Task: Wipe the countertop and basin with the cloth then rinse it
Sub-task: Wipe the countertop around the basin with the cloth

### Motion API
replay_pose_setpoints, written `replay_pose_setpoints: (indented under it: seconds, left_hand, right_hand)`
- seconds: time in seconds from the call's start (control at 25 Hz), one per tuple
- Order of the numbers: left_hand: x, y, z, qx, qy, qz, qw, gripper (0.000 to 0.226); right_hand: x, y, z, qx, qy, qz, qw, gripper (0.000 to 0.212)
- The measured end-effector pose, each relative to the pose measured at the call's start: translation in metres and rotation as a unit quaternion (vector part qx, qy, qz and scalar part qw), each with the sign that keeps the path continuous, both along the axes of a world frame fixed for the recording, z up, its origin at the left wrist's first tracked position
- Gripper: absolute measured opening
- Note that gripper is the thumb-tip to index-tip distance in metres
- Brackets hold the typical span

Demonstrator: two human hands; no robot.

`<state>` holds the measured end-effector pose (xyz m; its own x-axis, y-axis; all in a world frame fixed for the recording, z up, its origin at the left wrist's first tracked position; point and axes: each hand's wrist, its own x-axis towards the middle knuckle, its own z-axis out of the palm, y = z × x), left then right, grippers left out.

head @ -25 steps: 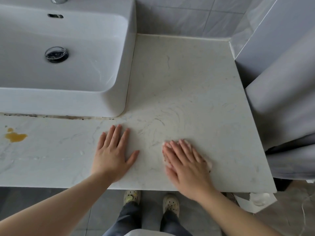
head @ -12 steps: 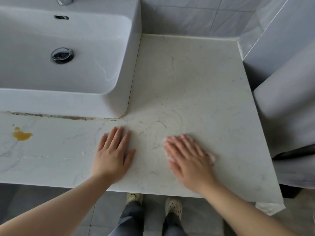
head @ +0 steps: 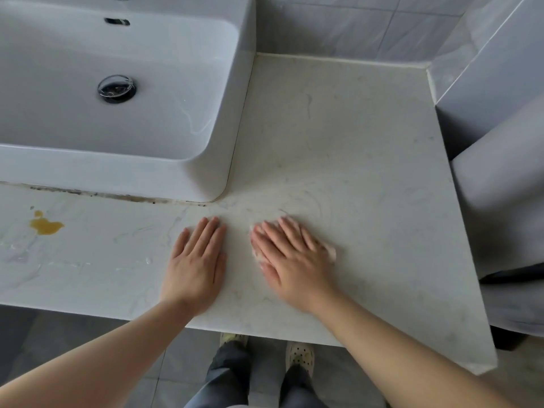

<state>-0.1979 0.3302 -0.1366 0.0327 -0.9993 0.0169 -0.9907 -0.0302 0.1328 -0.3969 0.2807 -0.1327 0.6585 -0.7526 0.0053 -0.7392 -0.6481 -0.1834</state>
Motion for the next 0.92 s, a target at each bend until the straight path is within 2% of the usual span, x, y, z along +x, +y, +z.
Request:
replay_pose_setpoints:
  seconds: [0.04,0.12,0.2,0.24,0.32,0.4,0.48,0.52,0.6,0.64,0.68,0.72,0.8,0.88,0.92]
  left_hand:
    - [-0.001,0.000,0.001,0.002,0.001,0.004,1.000,0.064]
    - [-0.002,0.001,0.002,0.000,-0.006,0.003,1.000,0.063]
    - [-0.002,0.002,0.001,-0.006,-0.007,0.003,1.000,0.059]
    - [-0.003,0.002,0.002,-0.011,-0.004,0.002,1.000,0.056]
    - [-0.002,0.001,0.000,-0.023,0.004,-0.003,1.000,0.053]
    - [-0.001,0.002,0.000,-0.035,0.022,-0.001,0.999,0.050]
    - [-0.001,0.002,0.000,-0.035,0.025,-0.001,0.999,0.050]
    - [-0.001,0.002,0.001,-0.032,0.021,-0.002,0.999,0.051]
    - [-0.001,0.002,0.000,-0.030,0.020,-0.005,0.999,0.051]
    - [-0.001,0.002,0.000,-0.029,0.021,-0.007,0.999,0.052]
    - [-0.001,0.002,0.000,-0.028,0.022,-0.009,0.999,0.052]
    - [0.000,0.002,0.001,-0.023,0.024,-0.010,0.999,0.053]
    - [0.003,-0.001,0.003,-0.015,0.026,-0.018,0.999,0.054]
    - [0.009,-0.001,0.006,-0.006,0.011,-0.050,0.999,0.057]
    - [0.013,-0.001,0.009,0.002,0.000,-0.067,0.998,0.061]
  right_hand:
    - [-0.024,-0.006,-0.002,-0.013,0.017,-0.011,1.000,0.052]
    - [-0.056,-0.047,-0.003,-0.022,0.017,-0.157,0.987,0.058]
    - [-0.044,-0.083,0.002,0.009,0.002,-0.317,0.948,0.065]
    - [-0.021,-0.079,0.005,0.024,-0.005,-0.324,0.946,0.067]
    - [0.017,-0.033,0.002,0.010,-0.013,-0.196,0.980,0.061]
    - [0.010,0.020,0.003,0.015,-0.005,-0.034,0.999,0.054]
    - [-0.034,0.032,0.010,0.029,0.026,-0.035,0.999,0.057]
    - [-0.056,0.024,0.008,0.041,0.042,-0.099,0.993,0.059]
    - [-0.080,-0.002,0.003,0.052,0.056,-0.294,0.953,0.060]
    - [-0.073,-0.012,0.004,0.053,0.047,-0.364,0.929,0.061]
    - [-0.053,-0.014,0.005,0.048,0.027,-0.394,0.917,0.062]
    - [-0.026,-0.006,0.005,0.032,0.008,-0.376,0.926,0.062]
    - [0.019,0.027,0.004,0.021,0.012,-0.242,0.970,0.058]
    - [0.019,0.058,0.007,0.016,0.032,-0.114,0.993,0.052]
    - [0.003,0.058,0.008,0.012,0.050,-0.094,0.994,0.053]
